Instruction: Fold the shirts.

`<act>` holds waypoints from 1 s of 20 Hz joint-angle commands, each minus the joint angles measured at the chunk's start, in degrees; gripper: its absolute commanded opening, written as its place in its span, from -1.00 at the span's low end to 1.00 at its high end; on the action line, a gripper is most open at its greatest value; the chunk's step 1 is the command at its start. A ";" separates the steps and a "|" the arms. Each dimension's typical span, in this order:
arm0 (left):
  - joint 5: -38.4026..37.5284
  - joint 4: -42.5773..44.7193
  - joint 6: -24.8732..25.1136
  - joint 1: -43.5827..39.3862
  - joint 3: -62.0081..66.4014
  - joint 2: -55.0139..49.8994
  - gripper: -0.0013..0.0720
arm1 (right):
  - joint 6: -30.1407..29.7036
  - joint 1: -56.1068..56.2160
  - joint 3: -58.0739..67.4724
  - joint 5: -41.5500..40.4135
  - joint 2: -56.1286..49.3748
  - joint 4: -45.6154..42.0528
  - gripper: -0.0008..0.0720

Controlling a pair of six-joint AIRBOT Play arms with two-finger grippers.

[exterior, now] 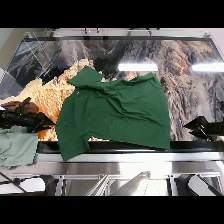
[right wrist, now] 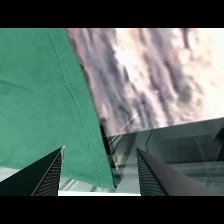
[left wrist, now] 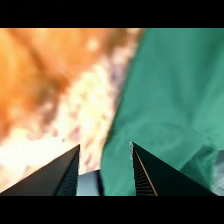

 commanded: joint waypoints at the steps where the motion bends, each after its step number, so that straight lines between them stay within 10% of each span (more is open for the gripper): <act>1: 0.57 -0.37 0.96 -1.44 3.13 -6.95 -0.02 | -0.28 -0.11 -0.90 -0.31 0.26 0.22 0.42; 7: -10.27 -3.37 6.08 -11.28 13.14 -16.72 0.02 | -0.28 -0.11 -0.90 -0.15 0.20 -1.49 0.42; 9: -11.13 -0.44 6.08 -13.18 15.19 -17.79 -0.88 | 1.42 -0.11 -1.25 -0.09 0.13 -6.45 0.42; 20: -7.41 -0.15 6.12 -13.75 14.75 -17.73 -0.93 | -7.50 0.26 -18.14 -7.02 -7.82 10.40 0.31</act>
